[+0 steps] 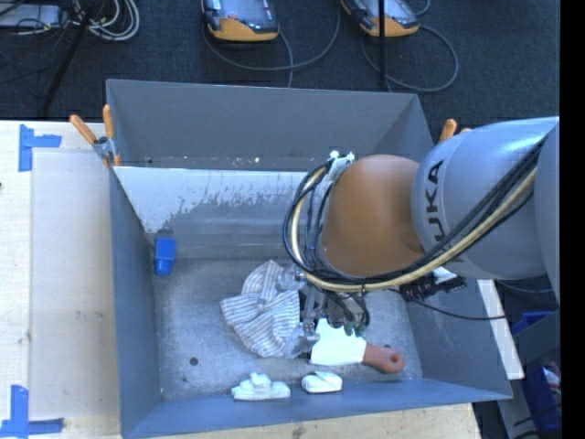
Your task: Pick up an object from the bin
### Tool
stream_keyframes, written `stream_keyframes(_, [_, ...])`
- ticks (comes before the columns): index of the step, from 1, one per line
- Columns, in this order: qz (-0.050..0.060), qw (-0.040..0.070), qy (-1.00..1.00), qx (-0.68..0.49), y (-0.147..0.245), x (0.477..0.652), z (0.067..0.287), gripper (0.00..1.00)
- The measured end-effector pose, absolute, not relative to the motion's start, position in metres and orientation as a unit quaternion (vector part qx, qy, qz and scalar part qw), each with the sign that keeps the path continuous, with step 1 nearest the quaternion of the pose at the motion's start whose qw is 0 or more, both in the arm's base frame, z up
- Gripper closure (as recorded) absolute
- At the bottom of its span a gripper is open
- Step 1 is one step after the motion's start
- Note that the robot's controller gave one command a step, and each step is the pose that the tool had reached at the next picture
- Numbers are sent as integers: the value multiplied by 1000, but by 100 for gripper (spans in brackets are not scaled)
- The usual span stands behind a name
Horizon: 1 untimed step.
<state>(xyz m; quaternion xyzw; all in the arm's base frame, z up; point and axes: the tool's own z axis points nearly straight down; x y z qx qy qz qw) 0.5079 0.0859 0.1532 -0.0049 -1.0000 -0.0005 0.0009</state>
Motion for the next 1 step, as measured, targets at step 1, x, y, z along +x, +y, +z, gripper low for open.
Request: stream_keyframes(1, [0, 1, -1000, -5, 86, 508, 153, 0])
